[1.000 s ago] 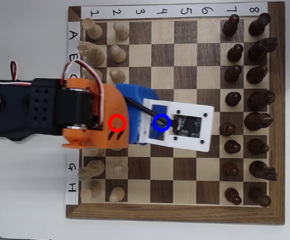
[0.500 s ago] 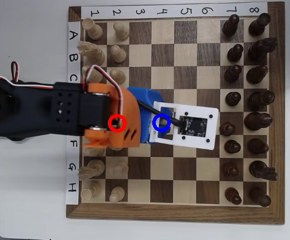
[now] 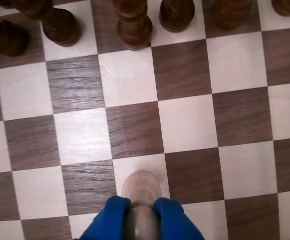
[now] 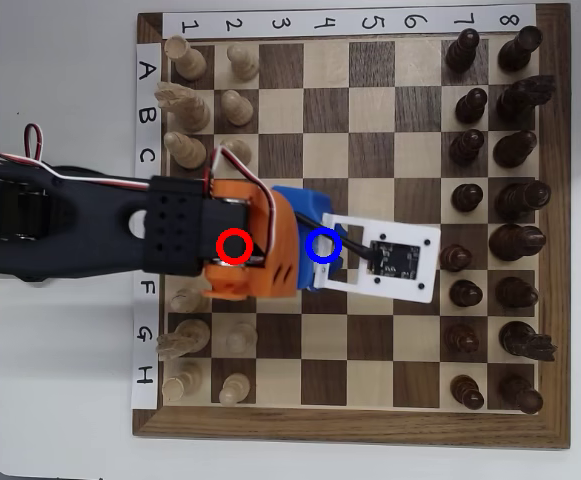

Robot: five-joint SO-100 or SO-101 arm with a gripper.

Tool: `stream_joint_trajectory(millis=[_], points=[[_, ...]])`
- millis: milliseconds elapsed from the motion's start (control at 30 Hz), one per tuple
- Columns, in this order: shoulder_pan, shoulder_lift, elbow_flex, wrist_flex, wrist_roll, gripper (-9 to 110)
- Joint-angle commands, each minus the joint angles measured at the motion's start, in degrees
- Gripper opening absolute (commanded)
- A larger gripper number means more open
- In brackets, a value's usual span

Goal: Move the piece to destination

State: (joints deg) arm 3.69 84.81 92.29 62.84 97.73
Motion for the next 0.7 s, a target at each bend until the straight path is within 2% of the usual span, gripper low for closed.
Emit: stream_joint_trajectory(millis=[0, 667], points=[[2.4, -0.1, 0.3, -5.7, 0.7, 0], [1.5, 0.4, 5.0, -8.6, 1.7, 0]])
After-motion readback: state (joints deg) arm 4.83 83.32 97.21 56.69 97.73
